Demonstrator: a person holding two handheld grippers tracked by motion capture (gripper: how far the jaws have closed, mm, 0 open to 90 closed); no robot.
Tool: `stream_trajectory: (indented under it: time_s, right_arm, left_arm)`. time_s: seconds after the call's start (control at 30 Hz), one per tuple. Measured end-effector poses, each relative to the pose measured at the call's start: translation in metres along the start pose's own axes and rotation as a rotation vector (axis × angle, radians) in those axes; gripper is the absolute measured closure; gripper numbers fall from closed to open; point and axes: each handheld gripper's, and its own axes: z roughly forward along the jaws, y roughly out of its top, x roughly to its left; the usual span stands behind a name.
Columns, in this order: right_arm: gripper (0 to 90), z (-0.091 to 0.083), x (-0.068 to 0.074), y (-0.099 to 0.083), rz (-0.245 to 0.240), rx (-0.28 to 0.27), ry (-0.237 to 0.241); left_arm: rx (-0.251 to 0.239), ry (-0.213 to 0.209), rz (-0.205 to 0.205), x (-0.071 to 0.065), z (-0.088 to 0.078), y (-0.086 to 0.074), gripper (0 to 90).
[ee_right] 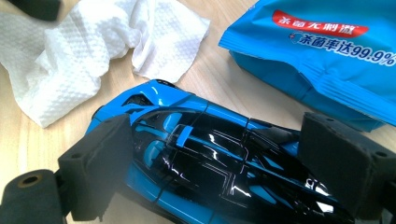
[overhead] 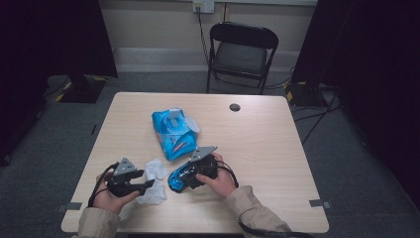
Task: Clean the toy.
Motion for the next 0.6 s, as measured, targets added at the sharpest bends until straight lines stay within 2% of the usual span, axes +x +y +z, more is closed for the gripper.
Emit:
stream_trajectory:
  time_s: [0.03,0.07,0.1,0.13,0.17,0.2,0.23,0.3,0.33,0.37,0.43,0.47,0.6]
  right_arm:
    - [9.8,0.0,0.0,0.0,0.001,-0.001,-0.002]
    - [9.8,0.0,0.001,0.0,0.001,0.0,-0.003]
    - [9.8,0.0,0.001,0.0,0.001,0.001,-0.003]
    - [9.8,0.0,0.001,0.0,0.001,0.001,-0.003]
    - [9.8,0.0,0.001,0.0,0.001,-0.001,-0.003]
    - [9.8,0.0,0.001,0.0,0.001,-0.001,-0.003]
    - [9.8,0.0,0.001,0.0,0.001,-0.003,-0.002]
    - [9.8,0.0,0.001,0.0,0.001,-0.003,-0.003]
    - [9.8,0.0,0.001,0.0,0.001,-0.003,-0.003]
    - [9.8,0.0,0.001,-0.001,-0.001,-0.005,-0.003]
    - [9.7,0.0,0.001,-0.001,0.0,-0.005,-0.003]
    - [9.7,0.0,0.001,-0.001,0.001,-0.006,-0.003]
    - [9.7,0.0,0.0,-0.001,0.003,-0.006,-0.003]
  left_arm:
    - [0.032,-0.03,0.003,-0.001,0.01,-0.003,46.2]
    - [0.032,-0.03,0.003,-0.001,0.01,-0.003,47.8]
    - [0.037,-0.052,0.013,-0.004,0.019,-0.004,49.4]
    - [0.037,-0.052,0.013,-0.004,0.019,-0.004,54.2]
    - [0.046,-0.083,0.022,-0.008,0.024,-0.003,59.8]
    - [0.046,-0.083,0.022,-0.008,0.024,-0.003,62.4]
    - [0.063,-0.079,0.044,-0.012,0.031,-0.001,67.5]
    - [0.061,-0.049,0.045,-0.013,0.036,0.001,73.9]
    - [0.061,-0.049,0.045,-0.013,0.036,0.001,78.2]
    - [0.064,-0.025,0.059,-0.015,0.041,0.006,82.7]
    - [0.063,-0.029,0.064,-0.017,0.042,0.007,87.3]
    - [0.068,-0.042,0.082,-0.021,0.045,0.009,88.3]
    - [0.089,-0.068,0.05,-0.025,0.042,0.008,88.8]
